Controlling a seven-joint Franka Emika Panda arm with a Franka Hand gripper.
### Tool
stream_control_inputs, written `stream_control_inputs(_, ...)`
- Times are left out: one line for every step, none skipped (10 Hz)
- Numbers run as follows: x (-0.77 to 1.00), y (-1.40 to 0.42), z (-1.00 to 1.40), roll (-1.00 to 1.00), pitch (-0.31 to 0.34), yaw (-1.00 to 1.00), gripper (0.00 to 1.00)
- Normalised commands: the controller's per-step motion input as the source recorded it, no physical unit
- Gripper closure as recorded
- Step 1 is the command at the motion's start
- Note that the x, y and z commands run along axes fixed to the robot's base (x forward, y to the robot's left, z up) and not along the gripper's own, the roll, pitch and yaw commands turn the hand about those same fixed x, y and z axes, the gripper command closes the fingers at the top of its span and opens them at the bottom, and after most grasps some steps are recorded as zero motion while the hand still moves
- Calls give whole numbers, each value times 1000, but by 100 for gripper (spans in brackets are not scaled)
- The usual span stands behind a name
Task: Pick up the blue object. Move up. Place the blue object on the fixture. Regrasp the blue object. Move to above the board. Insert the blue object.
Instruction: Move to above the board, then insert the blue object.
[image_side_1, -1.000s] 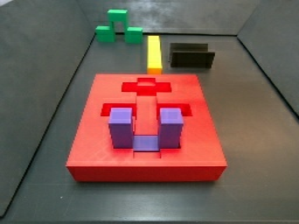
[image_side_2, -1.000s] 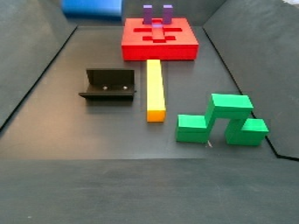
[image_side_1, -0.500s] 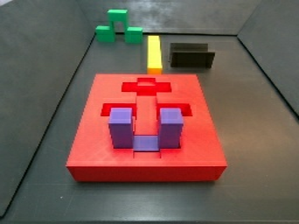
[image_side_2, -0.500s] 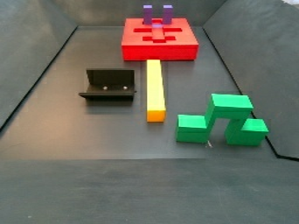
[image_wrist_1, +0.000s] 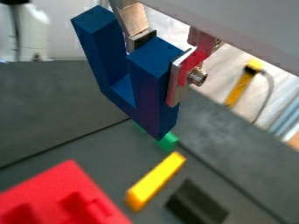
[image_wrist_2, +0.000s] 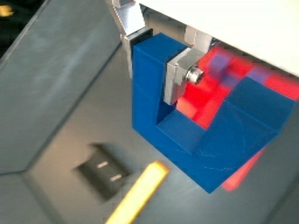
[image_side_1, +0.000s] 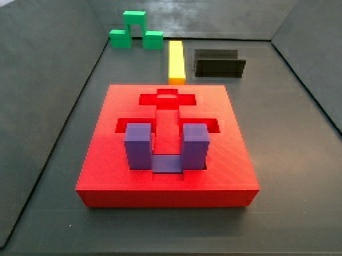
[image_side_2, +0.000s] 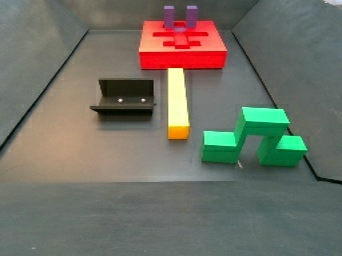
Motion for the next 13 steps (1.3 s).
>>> stream_control_inputs(-287,-262,54,-1000,107,43,100)
stream_control_inputs(-190,-147,42,-1000,97,46,100)
stream_control_inputs(-131,-55,9,-1000,69,51,100)
stream_control_inputs(-109,-24,11,-1000,53,48,100)
stream_control_inputs(-81,3,8,-773,22,31,100)
stream_control_inputs(-60,6,-2,-548,2,21,100)
stream_control_inputs(-37,4,3,-321,-5,10,100)
stream_control_inputs(-29,6,4,-241,-10,6,100)
stream_control_inputs(203,40,-391,-3,0,0,100)
stream_control_inputs(326,174,-580,-70,-24,-31,100)
stream_control_inputs(349,486,-526,-296,0,-129,100)
stream_control_inputs(563,489,-443,-323,0,-74,100)
stream_control_inputs(651,520,-489,-294,-24,-31,100)
